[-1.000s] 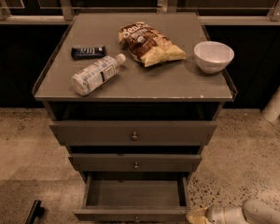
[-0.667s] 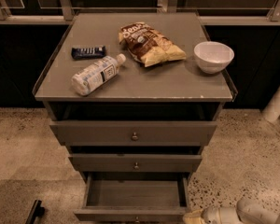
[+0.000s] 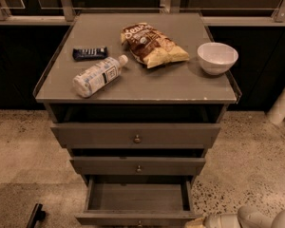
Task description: Close bottom drawer
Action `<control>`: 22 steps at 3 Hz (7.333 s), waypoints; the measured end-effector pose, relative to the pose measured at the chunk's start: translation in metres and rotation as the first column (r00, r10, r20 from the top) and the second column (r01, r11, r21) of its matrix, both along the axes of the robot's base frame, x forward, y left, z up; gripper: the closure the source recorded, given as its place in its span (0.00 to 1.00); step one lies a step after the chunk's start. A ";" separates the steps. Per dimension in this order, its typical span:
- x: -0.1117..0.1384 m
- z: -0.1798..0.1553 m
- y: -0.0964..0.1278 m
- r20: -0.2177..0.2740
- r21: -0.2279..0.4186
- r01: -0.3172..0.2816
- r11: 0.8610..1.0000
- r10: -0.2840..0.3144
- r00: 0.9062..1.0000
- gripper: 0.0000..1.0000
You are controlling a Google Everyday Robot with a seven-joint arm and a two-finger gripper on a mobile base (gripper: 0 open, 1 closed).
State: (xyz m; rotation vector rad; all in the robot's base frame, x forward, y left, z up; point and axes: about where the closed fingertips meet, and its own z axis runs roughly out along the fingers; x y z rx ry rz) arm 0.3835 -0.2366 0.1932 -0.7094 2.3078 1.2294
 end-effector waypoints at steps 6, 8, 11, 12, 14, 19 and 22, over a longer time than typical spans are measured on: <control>0.062 -0.008 -0.019 0.121 -0.159 0.064 0.985 -0.045 0.992 1.00; 0.070 -0.013 -0.011 0.145 -0.191 0.047 0.980 -0.020 0.989 1.00; 0.100 -0.022 0.002 0.214 -0.262 0.053 0.964 0.004 0.977 1.00; 0.118 -0.023 0.006 0.247 -0.281 0.073 0.957 -0.002 0.969 1.00; 0.141 -0.018 0.012 0.291 -0.282 0.101 0.954 -0.015 0.957 1.00; 0.167 0.014 0.012 0.333 -0.199 0.139 0.970 -0.066 0.940 1.00; 0.114 0.029 -0.030 0.227 -0.151 0.195 0.969 -0.158 0.961 0.57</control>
Offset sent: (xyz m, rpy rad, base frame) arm -0.0007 -0.0183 -0.0327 -0.0676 0.0086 -0.0419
